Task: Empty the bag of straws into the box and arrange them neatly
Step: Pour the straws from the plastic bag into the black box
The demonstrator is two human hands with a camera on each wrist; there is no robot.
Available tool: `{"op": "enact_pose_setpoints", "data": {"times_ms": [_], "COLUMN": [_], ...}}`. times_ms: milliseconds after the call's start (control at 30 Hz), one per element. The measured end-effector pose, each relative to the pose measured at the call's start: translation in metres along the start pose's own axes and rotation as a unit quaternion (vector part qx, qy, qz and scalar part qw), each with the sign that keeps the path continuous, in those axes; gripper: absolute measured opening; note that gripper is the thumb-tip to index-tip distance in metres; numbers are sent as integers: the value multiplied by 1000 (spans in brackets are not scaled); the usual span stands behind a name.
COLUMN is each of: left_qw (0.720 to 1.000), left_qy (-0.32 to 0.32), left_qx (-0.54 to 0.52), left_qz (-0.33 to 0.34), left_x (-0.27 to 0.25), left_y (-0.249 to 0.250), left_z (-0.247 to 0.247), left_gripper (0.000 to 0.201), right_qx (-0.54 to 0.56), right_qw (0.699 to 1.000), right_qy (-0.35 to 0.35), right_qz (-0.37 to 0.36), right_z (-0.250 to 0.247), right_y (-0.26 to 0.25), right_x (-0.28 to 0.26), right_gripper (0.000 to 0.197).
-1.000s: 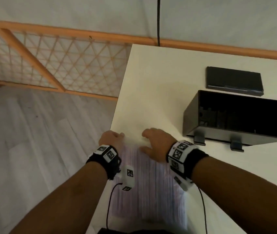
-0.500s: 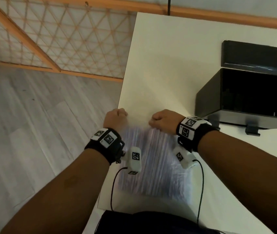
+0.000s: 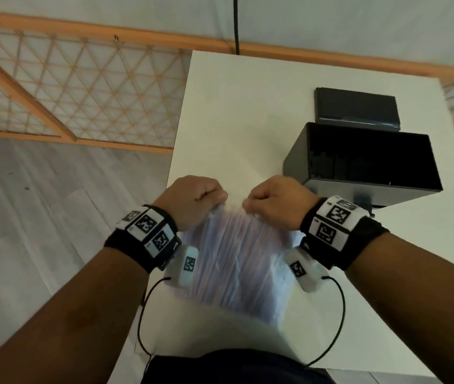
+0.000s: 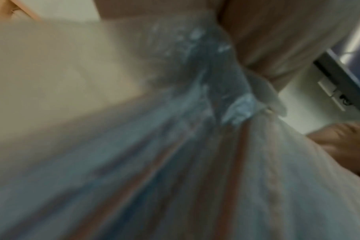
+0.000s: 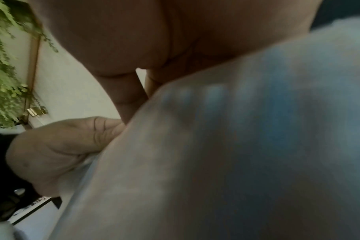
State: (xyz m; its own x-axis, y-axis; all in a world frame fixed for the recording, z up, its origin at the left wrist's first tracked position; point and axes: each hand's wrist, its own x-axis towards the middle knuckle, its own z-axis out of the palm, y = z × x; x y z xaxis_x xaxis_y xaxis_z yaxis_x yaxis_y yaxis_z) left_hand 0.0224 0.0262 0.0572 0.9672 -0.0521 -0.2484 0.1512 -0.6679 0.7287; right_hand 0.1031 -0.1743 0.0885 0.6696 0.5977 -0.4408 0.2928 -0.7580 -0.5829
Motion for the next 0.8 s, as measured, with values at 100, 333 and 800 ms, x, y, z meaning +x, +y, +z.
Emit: {"op": "enact_pose_setpoints", "data": {"times_ms": [100,333,800], "left_qw": [997,991,773], "left_qy": [72,129,386], "left_qx": [-17,-23,-395], "left_qz": [-13,0,-312], "left_x": [-3,0,-15], "left_y": [5,51,58], "left_z": [-2,3,23], "left_gripper": [35,32,58], "right_qx": [-49,10,246], "right_qw": [999,998,962], "right_qy": [9,-6,98], "right_qz": [17,57,63], "right_z": [-27,-52,-65], "right_y": [29,64,47], "right_x": [-30,-81,-83], "right_gripper": [29,23,26]}}
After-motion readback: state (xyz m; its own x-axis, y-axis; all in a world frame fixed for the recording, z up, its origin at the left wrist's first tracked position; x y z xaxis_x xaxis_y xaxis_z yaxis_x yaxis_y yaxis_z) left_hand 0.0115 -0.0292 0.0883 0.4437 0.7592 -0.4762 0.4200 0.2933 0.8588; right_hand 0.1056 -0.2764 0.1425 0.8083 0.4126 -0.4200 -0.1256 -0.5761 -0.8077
